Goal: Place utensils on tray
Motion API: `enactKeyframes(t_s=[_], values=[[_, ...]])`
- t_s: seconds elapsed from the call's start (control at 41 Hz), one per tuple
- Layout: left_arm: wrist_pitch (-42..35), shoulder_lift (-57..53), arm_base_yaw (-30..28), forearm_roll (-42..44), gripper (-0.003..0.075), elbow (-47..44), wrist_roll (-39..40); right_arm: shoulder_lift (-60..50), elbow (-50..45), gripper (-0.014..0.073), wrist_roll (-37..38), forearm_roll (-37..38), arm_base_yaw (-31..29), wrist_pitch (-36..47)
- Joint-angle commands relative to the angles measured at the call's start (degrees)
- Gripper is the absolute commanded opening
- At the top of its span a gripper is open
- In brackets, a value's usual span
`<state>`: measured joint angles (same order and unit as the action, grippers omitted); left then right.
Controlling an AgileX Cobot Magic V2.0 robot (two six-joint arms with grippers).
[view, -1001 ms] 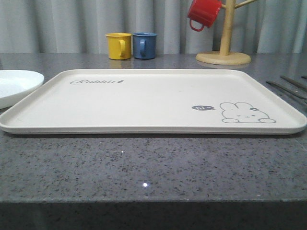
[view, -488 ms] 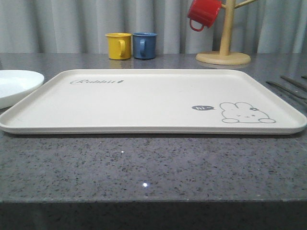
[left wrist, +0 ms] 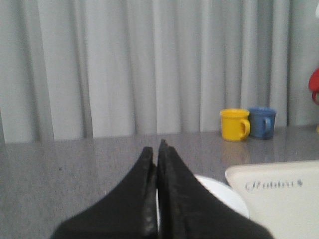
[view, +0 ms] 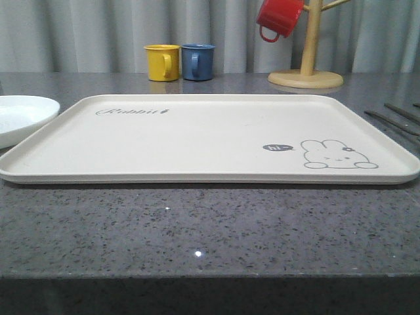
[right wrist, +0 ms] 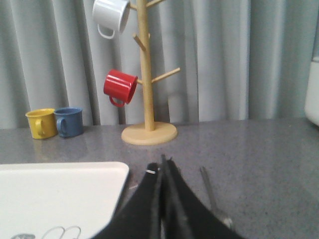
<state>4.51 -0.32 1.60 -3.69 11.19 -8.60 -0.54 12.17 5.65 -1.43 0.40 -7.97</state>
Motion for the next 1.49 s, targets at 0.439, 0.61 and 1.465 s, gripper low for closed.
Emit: enactKeyframes(t_s=[0.439, 0.61, 1.465], values=[[21.19, 20.12, -0.14, -0.65, -0.0018, 27.6, 0.36, 22.28, 24.53, -0.0068, -0.29, 0.6, -0.01, -24.58], [21.32, 23.41, -0.14, -0.65, -0.0018, 25.54, 0.36, 26.28, 24.53, -0.0068, -0.29, 0.6, -0.01, -25.17], [24.15, 37.5, -0.14, -0.22, 0.0517, 24.6, 0.36, 30.07, 24.49, 0.0425, -0.29, 2.48, -0.01, -25.65]])
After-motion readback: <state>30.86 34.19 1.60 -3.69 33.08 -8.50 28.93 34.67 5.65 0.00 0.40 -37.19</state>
